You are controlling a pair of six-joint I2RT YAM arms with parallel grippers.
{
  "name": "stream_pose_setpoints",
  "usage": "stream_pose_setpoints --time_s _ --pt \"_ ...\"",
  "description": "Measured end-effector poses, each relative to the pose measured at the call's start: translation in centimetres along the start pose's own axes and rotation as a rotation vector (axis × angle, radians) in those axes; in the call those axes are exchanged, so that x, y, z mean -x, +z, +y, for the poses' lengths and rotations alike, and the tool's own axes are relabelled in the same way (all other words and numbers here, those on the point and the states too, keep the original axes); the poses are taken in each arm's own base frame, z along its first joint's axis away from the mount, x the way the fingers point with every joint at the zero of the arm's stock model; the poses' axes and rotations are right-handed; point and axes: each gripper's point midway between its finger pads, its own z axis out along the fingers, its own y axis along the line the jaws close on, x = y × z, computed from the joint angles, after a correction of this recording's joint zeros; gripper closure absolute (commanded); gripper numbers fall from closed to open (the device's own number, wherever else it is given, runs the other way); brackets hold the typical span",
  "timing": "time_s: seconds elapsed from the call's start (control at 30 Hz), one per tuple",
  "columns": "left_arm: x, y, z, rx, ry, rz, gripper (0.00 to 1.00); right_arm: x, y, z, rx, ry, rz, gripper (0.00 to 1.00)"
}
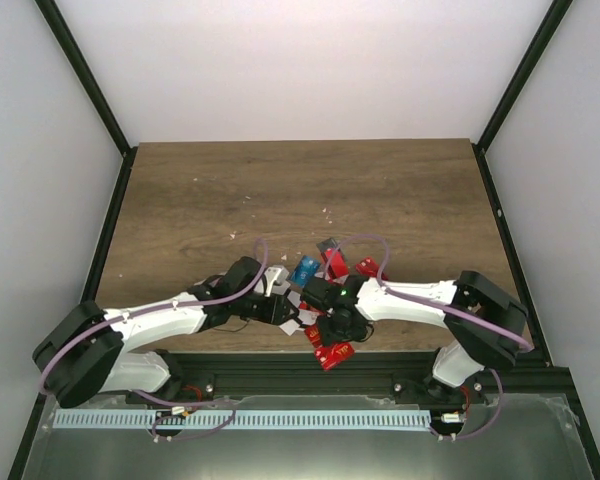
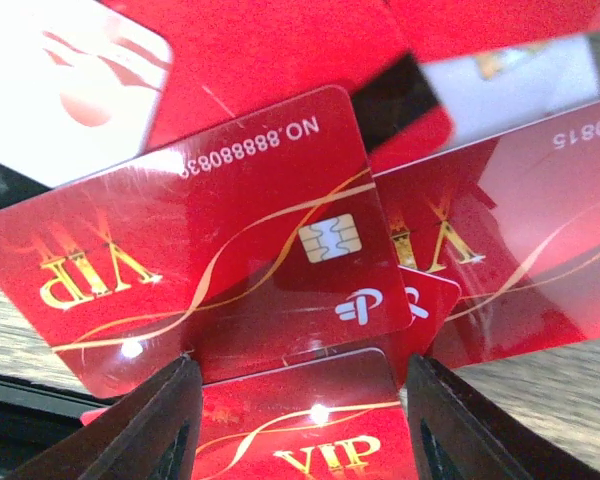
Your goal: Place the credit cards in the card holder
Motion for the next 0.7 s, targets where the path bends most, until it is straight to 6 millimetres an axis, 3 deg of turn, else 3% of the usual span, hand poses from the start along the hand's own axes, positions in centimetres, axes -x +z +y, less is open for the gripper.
stream_pose_setpoints --time_s 0.17,0.4,0.5,0.7 --pt "-0.7 0.5 -0.2 -0.003 0.009 0.026 0.66 0.2 -0.6 -1.5 -0.041 0.055 -0.005 0.34" --pt "-1.6 1.0 -1.8 -0.047 0.046 0.060 0.66 1.9 -5.6 -2.1 0.115 0.207 -0.115 0.24" --pt "-1.8 1.3 -2.9 -0.084 0.068 0.073 0.66 0.1 -6.4 -1.5 0.233 0.241 -0.089 0.23" --pt "-2.8 2.6 -5.1 -0.155 0.122 0.130 0.67 -4.8 -4.1 -1.9 0.333 0.306 0.064 0.23"
